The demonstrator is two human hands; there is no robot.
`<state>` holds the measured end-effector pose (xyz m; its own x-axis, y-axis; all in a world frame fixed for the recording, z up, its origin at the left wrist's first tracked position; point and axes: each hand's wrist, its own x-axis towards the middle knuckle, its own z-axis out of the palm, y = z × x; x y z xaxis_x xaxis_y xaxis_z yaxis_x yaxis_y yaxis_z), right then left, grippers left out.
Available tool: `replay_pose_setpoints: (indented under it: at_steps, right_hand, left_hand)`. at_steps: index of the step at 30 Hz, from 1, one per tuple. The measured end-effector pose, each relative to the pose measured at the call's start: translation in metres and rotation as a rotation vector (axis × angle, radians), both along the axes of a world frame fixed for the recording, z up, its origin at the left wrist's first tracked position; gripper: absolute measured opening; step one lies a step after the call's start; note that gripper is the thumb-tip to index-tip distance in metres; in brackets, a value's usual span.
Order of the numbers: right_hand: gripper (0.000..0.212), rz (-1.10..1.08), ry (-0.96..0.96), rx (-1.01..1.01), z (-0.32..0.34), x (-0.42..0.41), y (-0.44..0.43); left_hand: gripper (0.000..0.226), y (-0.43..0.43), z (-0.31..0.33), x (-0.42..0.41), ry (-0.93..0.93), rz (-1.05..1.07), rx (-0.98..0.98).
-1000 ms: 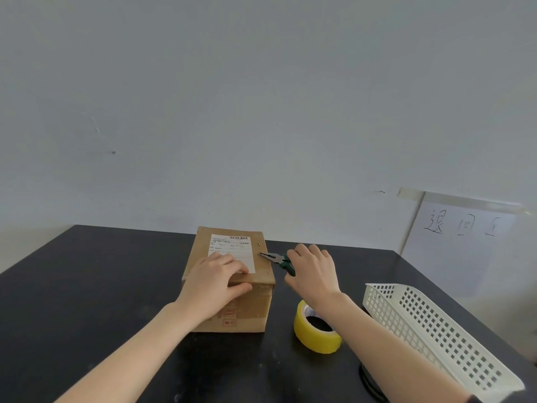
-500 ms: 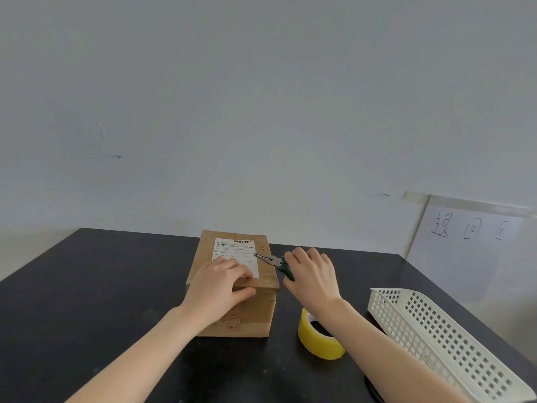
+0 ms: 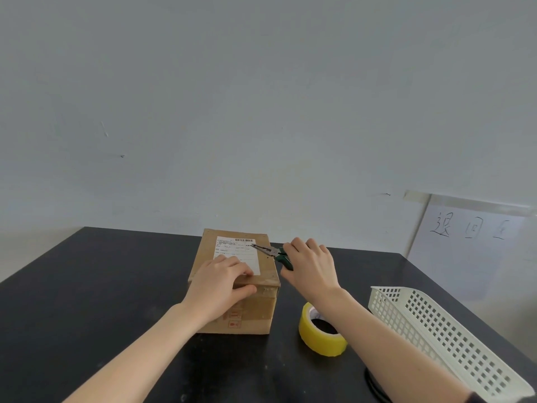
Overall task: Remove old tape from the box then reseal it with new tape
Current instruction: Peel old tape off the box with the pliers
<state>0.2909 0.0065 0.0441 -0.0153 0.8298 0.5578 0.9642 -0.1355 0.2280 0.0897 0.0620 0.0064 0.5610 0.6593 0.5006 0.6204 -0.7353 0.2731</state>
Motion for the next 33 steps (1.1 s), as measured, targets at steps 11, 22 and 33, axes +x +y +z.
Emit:
replay_pose_setpoints:
  at_steps: [11, 22, 33]
  right_hand:
    - [0.032, 0.041, 0.156, 0.002, 0.007, 0.012, -0.013]
    - [0.019, -0.02, 0.519, -0.047, 0.018, 0.03, -0.04]
    - [0.022, -0.164, 0.623, -0.04, 0.028, 0.07, -0.089]
  left_hand:
    - [0.035, -0.001, 0.005, 0.004, 0.065, 0.02, -0.002]
    - [0.032, -0.014, 0.015, 0.022, -0.05, -0.027, -0.034]
    - [0.026, -0.038, 0.021, 0.071, -0.109, -0.15, -0.046]
